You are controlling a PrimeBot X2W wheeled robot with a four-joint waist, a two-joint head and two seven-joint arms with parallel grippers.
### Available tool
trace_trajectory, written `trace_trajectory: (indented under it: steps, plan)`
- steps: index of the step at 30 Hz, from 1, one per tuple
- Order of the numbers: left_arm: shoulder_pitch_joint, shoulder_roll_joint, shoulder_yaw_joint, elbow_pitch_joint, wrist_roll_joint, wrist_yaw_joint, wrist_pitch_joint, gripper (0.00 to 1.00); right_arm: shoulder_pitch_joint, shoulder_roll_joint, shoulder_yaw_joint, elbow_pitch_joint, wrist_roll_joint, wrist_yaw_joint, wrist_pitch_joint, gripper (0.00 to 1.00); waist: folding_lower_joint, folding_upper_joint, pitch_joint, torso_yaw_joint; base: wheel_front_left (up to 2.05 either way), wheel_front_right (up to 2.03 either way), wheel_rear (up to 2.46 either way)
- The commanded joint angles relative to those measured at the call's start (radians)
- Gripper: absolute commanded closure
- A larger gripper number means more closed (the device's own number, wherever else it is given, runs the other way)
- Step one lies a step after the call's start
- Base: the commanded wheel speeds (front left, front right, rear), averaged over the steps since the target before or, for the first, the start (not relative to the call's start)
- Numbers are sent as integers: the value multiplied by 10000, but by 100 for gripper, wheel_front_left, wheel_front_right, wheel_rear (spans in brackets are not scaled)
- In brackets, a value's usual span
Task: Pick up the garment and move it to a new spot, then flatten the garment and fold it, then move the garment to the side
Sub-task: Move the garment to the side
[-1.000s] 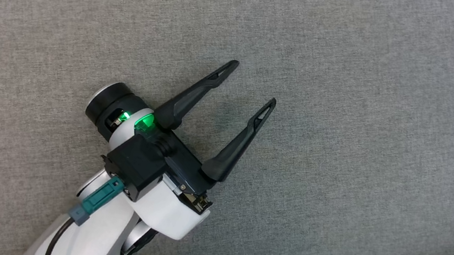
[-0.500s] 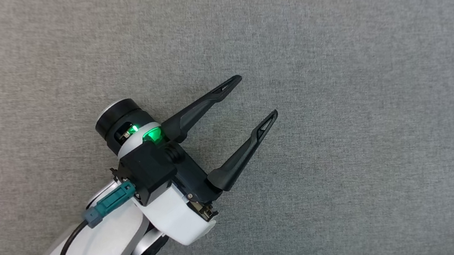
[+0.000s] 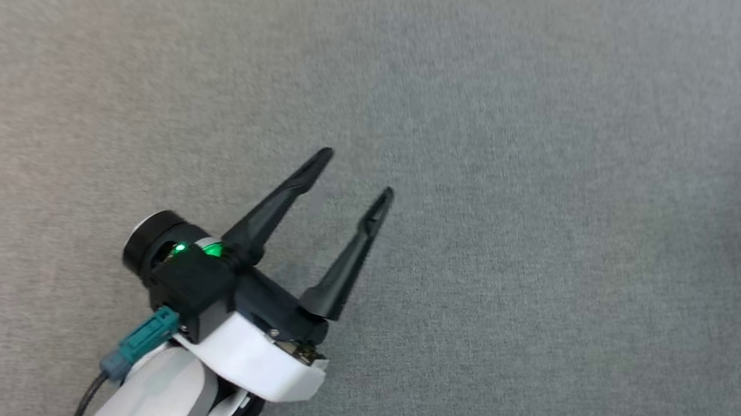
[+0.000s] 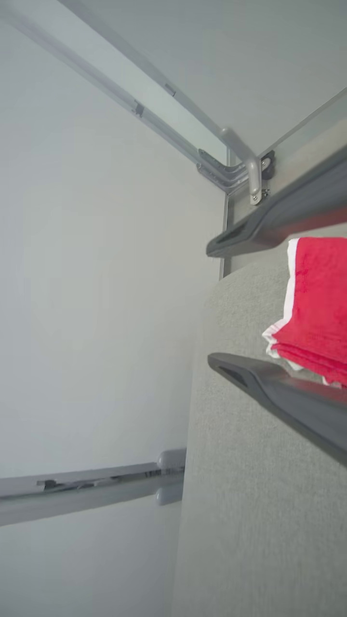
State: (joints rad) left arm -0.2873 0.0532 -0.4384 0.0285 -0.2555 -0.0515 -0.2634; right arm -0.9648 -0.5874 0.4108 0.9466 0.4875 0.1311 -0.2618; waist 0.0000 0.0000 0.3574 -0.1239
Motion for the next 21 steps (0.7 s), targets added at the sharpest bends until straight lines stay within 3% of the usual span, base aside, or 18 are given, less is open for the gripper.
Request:
trace_trajectory:
  steps: [1,5,13,21]
  plan:
    - [200,31,210,31,-116,112,-15,0,327,222,-90,-368,-86,-8,-45,0,0,0,-643,327,0,0,0]
    - [608,6,693,136,-230,265,-16,0,1179,877,-384,-1542,-289,-8,-44,0,0,0,-1269,637,0,0,0]
    - [1337,0,1689,290,-408,539,-14,0,2648,2021,-897,-2751,-959,-8,-46,0,0,0,-2128,1130,0,0,0]
    - [2090,-4,2504,815,-567,738,-16,0,4756,3311,-2106,-4537,-1567,-8,-45,0,0,0,-2873,1628,0,0,0]
